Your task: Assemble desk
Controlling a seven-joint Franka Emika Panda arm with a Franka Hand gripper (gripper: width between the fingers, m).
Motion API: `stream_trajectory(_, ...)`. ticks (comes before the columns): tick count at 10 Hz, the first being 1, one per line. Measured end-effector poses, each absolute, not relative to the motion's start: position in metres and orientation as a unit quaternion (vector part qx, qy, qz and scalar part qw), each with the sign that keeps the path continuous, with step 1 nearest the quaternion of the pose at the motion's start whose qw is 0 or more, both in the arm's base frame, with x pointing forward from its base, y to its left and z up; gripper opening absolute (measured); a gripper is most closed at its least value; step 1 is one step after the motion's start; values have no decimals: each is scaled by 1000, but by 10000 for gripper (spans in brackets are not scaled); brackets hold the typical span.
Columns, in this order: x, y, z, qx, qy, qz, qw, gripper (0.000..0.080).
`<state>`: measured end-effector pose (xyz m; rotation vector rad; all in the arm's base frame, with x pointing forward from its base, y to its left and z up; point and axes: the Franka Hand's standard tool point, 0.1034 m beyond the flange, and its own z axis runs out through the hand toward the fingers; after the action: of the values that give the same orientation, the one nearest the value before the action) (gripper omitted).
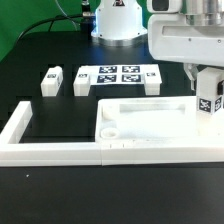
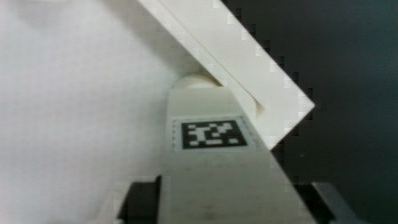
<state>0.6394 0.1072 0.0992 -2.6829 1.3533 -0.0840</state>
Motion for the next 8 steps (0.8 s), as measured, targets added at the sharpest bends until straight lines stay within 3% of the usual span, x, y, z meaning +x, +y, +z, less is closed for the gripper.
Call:
stream_trajectory(1,638,109,99,-842,534,-17,74,296)
stream_trajectory(3,640,114,98,-695,710,19,109,295)
stream_trajectory(8,640,113,98,-635,764,30,110,294)
